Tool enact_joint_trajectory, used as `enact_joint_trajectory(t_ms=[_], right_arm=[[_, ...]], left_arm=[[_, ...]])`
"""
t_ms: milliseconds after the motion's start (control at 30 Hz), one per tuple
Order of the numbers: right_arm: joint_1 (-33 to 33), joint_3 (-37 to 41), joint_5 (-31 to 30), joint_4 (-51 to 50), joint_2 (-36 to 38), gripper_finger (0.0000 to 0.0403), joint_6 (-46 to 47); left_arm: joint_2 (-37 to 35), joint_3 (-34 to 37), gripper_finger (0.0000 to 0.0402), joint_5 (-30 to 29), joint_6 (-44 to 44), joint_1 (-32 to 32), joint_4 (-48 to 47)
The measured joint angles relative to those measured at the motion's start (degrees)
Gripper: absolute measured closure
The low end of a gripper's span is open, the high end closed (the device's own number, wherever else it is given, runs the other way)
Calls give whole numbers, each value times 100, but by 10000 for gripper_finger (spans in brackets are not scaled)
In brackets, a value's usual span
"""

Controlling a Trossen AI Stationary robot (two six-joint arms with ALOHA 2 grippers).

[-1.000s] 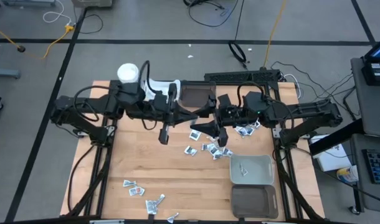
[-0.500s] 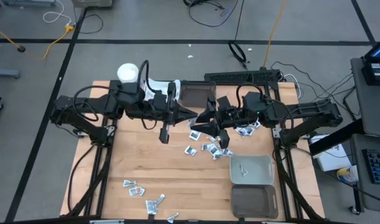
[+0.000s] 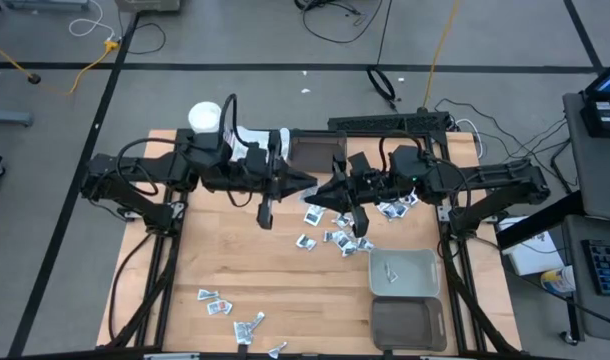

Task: Pick & Place First Aid Supplies
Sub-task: Put the orange ointment pack into the gray bin

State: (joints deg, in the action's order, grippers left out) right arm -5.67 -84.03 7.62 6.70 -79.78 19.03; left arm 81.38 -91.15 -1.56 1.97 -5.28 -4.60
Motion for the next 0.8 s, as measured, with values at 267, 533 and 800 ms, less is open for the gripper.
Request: enact_joint_trajectory(t_ms=[267, 533, 800], right_arm=[[42, 7, -15, -1619, 724, 402, 245], [-122, 4, -44, -3914, 1593, 403, 614], [-388, -2, -119, -6986, 2073, 403, 1402]], left_arm=[[-430, 2, 274, -144, -423, -93, -962], [-866, -2, 190, -148, -1001, -246, -1413], [-992, 0, 187, -157, -1433, -274, -1606]])
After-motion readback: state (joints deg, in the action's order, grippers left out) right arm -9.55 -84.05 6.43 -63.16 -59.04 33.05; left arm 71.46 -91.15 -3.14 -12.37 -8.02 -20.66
